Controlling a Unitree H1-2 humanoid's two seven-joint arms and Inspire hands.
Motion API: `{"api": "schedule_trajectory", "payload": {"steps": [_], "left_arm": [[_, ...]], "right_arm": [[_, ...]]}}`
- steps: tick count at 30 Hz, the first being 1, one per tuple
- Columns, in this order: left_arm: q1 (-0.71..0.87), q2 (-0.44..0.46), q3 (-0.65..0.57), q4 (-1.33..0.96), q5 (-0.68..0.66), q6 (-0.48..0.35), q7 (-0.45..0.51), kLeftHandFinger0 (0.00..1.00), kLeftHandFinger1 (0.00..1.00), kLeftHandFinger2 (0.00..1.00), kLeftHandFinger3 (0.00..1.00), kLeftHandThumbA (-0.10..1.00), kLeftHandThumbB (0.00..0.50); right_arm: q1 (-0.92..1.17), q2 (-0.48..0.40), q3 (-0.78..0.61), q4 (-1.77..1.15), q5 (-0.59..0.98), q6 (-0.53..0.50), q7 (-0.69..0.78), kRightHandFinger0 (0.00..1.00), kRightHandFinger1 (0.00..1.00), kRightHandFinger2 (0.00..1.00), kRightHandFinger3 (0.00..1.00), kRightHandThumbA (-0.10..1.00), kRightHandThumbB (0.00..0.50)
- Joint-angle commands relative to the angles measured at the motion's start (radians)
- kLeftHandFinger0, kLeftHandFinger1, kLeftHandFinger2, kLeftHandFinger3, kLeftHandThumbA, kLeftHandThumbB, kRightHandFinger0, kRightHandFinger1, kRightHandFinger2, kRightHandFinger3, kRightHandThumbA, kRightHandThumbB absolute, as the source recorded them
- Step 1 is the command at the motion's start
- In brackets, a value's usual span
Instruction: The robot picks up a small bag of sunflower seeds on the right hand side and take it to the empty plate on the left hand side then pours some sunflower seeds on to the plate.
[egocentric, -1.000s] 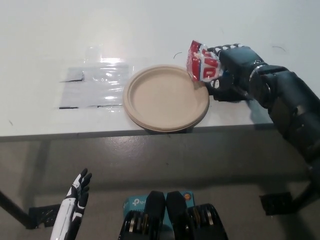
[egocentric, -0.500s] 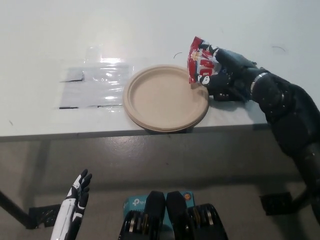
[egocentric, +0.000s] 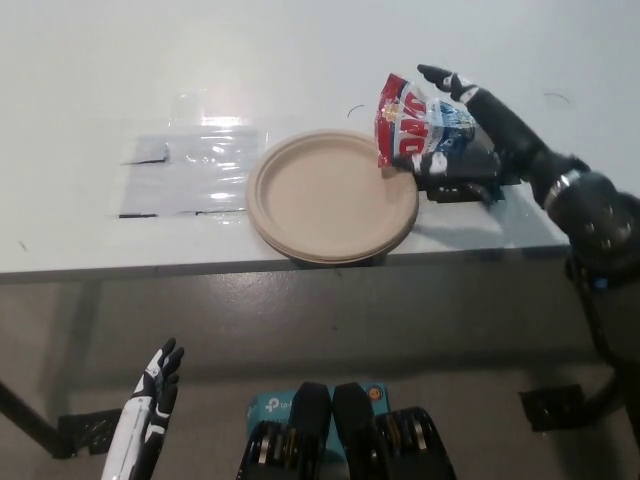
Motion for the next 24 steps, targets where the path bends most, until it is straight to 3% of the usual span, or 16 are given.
{"api": "schedule_trajectory", "payload": {"steps": [1,3,6,11,19,21,24], "left_arm": [[-0.068,-0.007,0.008,-0.004,-0.041,-0.03,0.015,1.0,1.0,1.0,1.0,1.0,0.106],[-0.071,-0.007,0.005,-0.007,-0.043,-0.02,0.01,1.0,1.0,1.0,1.0,1.0,0.124],[-0.086,-0.004,0.005,0.0,-0.049,-0.019,0.006,1.0,1.0,1.0,1.0,1.0,0.127],[-0.112,0.001,0.006,0.016,-0.065,-0.031,-0.001,1.0,1.0,1.0,1.0,1.0,0.137],[-0.129,0.0,0.006,0.023,-0.065,-0.031,0.002,1.0,1.0,1.0,1.0,1.0,0.152],[-0.132,0.007,0.011,0.022,-0.058,-0.034,0.008,1.0,1.0,1.0,1.0,1.0,0.14],[-0.13,0.012,0.018,0.017,-0.061,-0.035,0.011,1.0,1.0,1.0,1.0,1.0,0.14]], "right_arm": [[0.24,0.045,-0.129,-0.952,0.294,-0.093,-0.142,1.0,1.0,1.0,1.0,1.0,0.402],[0.338,0.08,-0.097,-0.997,0.242,-0.117,-0.159,1.0,1.0,1.0,1.0,1.0,0.386],[0.488,0.146,-0.07,-0.915,0.173,-0.318,-0.237,1.0,1.0,1.0,1.0,1.0,0.329],[0.606,0.197,-0.042,-0.75,0.071,-0.513,-0.312,1.0,1.0,1.0,1.0,1.0,0.258],[0.642,0.17,0.033,-0.408,-0.086,-0.532,-0.483,1.0,1.0,1.0,1.0,1.0,0.279],[0.606,0.138,0.071,-0.264,-0.132,-0.532,-0.564,1.0,1.0,1.0,1.0,1.0,0.245],[0.576,0.161,0.048,-0.157,-0.1,-0.532,-0.516,1.0,1.0,1.0,1.0,1.0,0.222]]}}
